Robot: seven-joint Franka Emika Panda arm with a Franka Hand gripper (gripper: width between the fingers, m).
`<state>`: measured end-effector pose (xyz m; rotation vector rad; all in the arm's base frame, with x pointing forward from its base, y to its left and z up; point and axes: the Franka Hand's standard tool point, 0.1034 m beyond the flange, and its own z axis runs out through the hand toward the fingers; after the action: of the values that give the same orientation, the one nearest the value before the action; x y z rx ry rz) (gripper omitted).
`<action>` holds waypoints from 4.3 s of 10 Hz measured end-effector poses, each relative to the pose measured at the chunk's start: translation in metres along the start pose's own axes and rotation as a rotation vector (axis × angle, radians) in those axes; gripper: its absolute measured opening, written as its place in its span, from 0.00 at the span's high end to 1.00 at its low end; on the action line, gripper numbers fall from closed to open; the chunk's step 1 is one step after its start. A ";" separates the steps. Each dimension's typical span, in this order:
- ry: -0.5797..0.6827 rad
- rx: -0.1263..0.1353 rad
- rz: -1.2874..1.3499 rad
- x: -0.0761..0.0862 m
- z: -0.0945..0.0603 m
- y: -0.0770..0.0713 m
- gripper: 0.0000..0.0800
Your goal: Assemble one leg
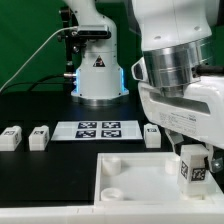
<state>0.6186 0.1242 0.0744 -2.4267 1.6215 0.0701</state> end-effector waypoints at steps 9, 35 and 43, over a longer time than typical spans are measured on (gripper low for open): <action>0.028 -0.077 -1.249 0.005 -0.001 -0.004 0.19; 0.025 -0.013 -1.020 0.007 -0.006 -0.005 0.19; 0.026 -0.005 -0.607 0.011 -0.005 -0.005 0.62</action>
Offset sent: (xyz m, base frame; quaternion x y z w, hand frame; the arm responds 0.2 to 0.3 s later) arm 0.0023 0.0145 0.0107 -0.0614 0.0271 -0.3976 0.9151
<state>0.6268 0.1150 0.0787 -2.8139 0.8294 -0.0579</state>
